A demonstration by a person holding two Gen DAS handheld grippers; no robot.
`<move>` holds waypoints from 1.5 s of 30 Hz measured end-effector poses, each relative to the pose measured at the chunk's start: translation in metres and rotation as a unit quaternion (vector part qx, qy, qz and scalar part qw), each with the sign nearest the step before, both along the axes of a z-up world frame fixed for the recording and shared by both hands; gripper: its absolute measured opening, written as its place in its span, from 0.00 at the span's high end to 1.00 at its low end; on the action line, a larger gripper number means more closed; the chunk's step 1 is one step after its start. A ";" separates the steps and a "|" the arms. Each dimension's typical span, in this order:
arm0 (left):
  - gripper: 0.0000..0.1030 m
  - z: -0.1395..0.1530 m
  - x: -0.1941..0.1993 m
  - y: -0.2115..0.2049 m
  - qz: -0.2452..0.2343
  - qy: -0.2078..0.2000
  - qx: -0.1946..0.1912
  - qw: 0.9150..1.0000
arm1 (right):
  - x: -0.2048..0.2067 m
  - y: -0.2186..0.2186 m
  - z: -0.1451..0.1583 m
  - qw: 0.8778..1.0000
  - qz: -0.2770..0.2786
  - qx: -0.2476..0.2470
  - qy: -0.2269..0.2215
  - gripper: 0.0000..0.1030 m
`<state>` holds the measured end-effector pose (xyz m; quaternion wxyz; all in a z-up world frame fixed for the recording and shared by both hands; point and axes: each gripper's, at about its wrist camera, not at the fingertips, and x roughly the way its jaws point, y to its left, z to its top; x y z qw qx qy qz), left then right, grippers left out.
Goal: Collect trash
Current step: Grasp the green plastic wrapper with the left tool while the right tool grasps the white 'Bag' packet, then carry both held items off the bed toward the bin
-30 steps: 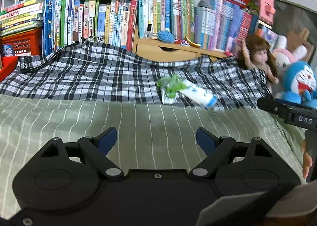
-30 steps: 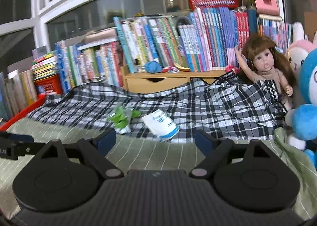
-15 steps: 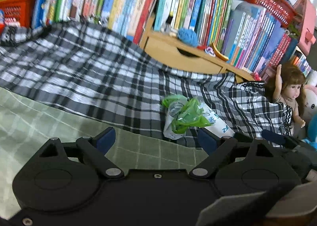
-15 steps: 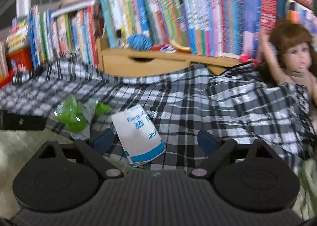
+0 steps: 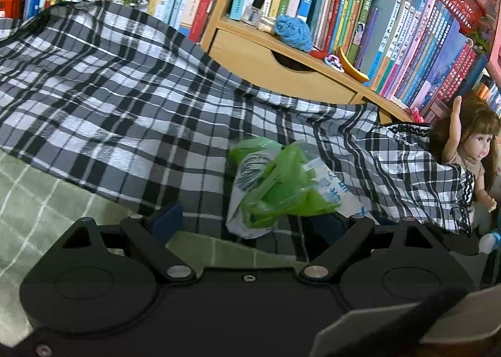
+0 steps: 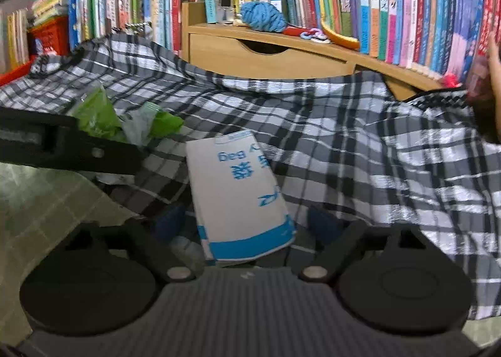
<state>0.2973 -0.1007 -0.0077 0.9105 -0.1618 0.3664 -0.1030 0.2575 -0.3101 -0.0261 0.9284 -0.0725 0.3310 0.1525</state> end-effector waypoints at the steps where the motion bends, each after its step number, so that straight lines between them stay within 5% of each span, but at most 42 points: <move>1: 0.20 -0.001 0.001 -0.001 -0.001 -0.001 -0.001 1.000 | -0.001 0.001 0.001 1.000 0.004 0.000 -0.002 0.28; 2: 0.27 -0.001 0.002 -0.002 -0.003 -0.001 -0.001 1.000 | -0.003 0.002 0.002 1.000 0.008 -0.001 -0.004 0.40; 6: 0.66 -0.001 0.002 -0.003 -0.004 0.004 0.006 1.000 | -0.010 0.004 0.008 1.000 0.006 0.004 -0.013 0.54; 9: 0.67 0.003 -0.001 -0.001 -0.002 0.006 0.002 1.000 | -0.017 0.007 0.016 1.000 0.002 0.006 -0.026 0.65; 20: 0.67 0.053 -0.049 0.012 -0.006 -0.048 0.035 0.998 | -0.058 0.004 0.056 0.997 -0.025 0.043 -0.065 0.69; 45: 0.67 0.084 -0.282 0.077 -0.044 -0.079 0.097 0.991 | -0.249 0.017 0.062 0.989 0.000 0.136 -0.064 0.67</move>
